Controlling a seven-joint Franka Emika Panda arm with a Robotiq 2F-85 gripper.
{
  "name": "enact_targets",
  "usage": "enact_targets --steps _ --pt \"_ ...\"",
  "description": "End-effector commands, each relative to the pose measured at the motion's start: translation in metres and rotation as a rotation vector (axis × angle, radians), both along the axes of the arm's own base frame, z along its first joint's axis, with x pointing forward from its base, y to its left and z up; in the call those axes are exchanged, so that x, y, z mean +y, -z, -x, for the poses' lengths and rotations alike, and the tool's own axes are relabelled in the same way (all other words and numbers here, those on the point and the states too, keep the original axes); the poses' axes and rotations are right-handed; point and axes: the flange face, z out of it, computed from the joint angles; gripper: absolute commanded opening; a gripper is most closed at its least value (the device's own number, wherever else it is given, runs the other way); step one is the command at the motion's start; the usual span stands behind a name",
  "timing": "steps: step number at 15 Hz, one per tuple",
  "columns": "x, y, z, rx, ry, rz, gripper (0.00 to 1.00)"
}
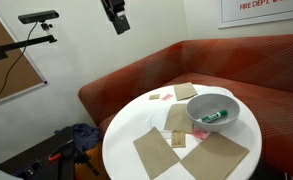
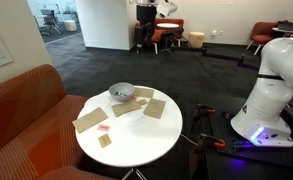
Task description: Take the marker out of the bowl and put it on the table
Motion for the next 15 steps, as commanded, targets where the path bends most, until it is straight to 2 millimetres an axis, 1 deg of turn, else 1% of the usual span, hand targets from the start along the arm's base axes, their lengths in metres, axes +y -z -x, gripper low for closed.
enact_targets --steps 1,7,12,15 --pt "-0.025 0.018 -0.04 0.004 0.021 -0.006 1.0" --pt "-0.065 0.052 -0.08 0.007 0.07 -0.004 1.0" --pt "-0.092 0.096 -0.101 0.056 0.064 -0.014 1.0" --pt "-0.103 0.121 -0.112 0.09 0.06 -0.019 1.0"
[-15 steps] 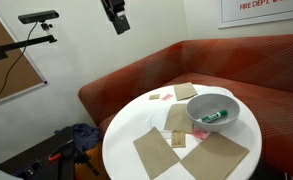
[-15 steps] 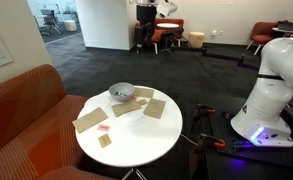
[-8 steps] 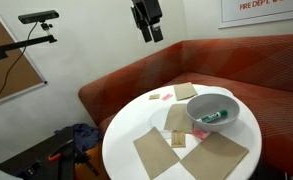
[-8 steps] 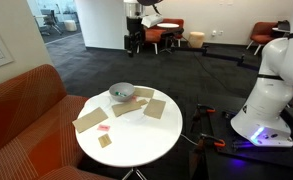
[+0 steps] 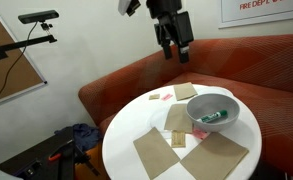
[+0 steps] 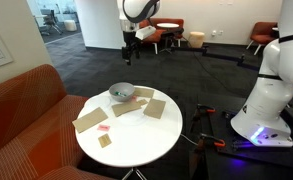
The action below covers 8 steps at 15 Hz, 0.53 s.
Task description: Take the marker out of the bowl and put it on the table
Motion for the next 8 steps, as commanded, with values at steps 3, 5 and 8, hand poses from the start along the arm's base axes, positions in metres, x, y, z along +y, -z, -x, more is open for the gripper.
enact_targets --steps 3,5,8 --pt "-0.021 0.037 -0.027 0.038 0.0 -0.011 1.0" --pt "-0.016 0.039 -0.018 0.046 0.013 -0.001 1.0" --pt "-0.019 0.054 -0.027 0.06 0.015 0.001 1.0"
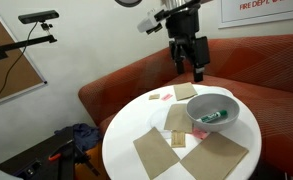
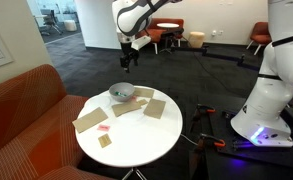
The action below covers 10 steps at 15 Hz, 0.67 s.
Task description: Take the marker out of the bowl and put it on the table
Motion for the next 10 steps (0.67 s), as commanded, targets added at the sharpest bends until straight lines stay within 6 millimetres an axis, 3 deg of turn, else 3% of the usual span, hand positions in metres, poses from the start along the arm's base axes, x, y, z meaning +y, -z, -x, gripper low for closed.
enact_targets --steps 1,4,10 --pt "-0.001 0.0 -0.001 0.001 0.0 0.0 1.0" --pt "-0.001 0.004 -0.006 -0.005 0.019 0.01 1.0" --pt "0.001 0.054 -0.021 -0.005 0.007 0.0 1.0"
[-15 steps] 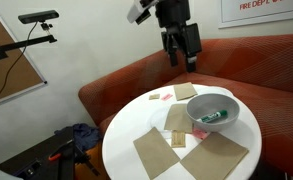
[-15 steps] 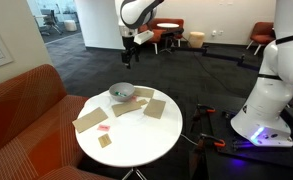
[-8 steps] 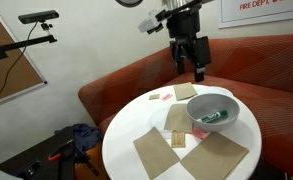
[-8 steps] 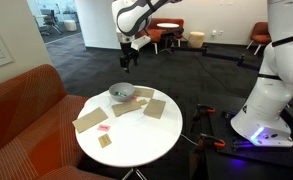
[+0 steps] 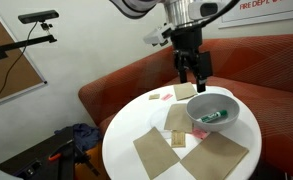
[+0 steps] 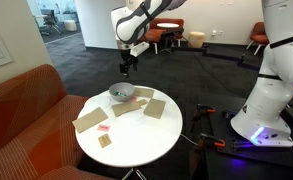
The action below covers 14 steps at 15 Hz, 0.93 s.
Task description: Take the marker out of the bowl and put it on the table
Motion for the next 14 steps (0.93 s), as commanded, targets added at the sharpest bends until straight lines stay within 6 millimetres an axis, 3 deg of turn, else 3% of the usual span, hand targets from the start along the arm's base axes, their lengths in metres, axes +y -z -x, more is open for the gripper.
enact_targets --steps 1,14 --pt "0.0 0.027 -0.017 -0.026 0.005 0.001 1.0" --pt "0.001 0.1 -0.072 -0.058 -0.015 -0.014 1.0"
